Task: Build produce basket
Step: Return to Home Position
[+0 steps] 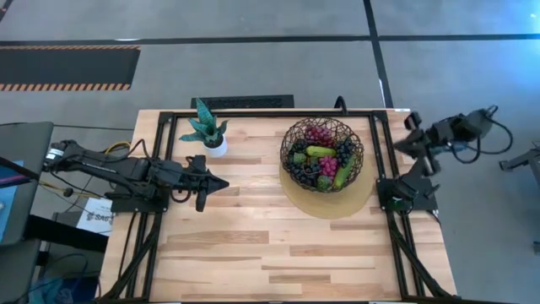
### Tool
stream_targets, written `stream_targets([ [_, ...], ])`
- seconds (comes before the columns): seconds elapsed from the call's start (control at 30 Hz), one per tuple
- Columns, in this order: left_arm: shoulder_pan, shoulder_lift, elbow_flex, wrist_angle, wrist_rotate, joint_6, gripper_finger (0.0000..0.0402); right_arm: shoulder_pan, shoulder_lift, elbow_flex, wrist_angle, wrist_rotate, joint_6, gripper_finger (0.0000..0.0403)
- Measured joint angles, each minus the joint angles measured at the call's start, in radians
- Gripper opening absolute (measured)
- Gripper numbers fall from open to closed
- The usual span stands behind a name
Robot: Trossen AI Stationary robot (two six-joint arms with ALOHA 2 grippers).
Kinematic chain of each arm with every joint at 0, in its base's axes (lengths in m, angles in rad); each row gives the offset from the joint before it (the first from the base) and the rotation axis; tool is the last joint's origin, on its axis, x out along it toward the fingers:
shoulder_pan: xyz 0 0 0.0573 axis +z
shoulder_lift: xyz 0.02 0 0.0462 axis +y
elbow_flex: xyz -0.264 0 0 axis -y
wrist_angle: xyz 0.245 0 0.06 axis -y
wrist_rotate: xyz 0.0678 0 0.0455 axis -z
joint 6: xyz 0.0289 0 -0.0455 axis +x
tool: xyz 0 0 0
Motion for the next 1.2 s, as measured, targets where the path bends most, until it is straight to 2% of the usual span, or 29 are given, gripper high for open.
stream_targets([
  [0.07, 0.001, 0.001, 0.000, -0.004, -0.001, 0.002, 0.0000, 0.017, -0.008, 0.035, -0.007, 0.060, -0.051, 0.0033],
  [0.27, 0.001, 0.001, 0.000, -0.009, -0.006, 0.015, 0.0000, 0.050, -0.010, 0.146, -0.057, 0.151, -0.169, 0.0033],
  [0.37, 0.001, 0.001, 0.000, 0.004, -0.009, 0.067, 0.0000, 0.077, -0.010, 0.158, -0.072, 0.187, -0.200, 0.0033],
  [0.5, 0.001, 0.001, 0.000, 0.024, -0.043, 0.131, 0.0000, 0.109, -0.009, 0.142, -0.113, 0.298, -0.227, 0.0033],
  [0.63, 0.002, 0.001, 0.000, 0.043, -0.051, 0.199, 0.0000, 0.148, -0.009, 0.101, -0.185, 0.430, -0.112, 0.0033],
  [0.83, 0.002, 0.001, -0.002, 0.056, -0.051, 0.276, 0.0000, 0.202, -0.009, 0.014, -0.274, 0.460, 0.082, 0.0033],
  [1.0, 0.040, -0.027, -0.138, 0.346, -0.009, 0.370, 0.0000, 0.215, -0.009, -0.042, -0.272, 0.508, 0.145, 0.0033],
  [1.2, 0.134, -0.080, -0.379, 0.739, 0.157, 0.284, 0.0000, 0.214, -0.009, -0.042, -0.214, 0.507, 0.166, 0.0033],
])
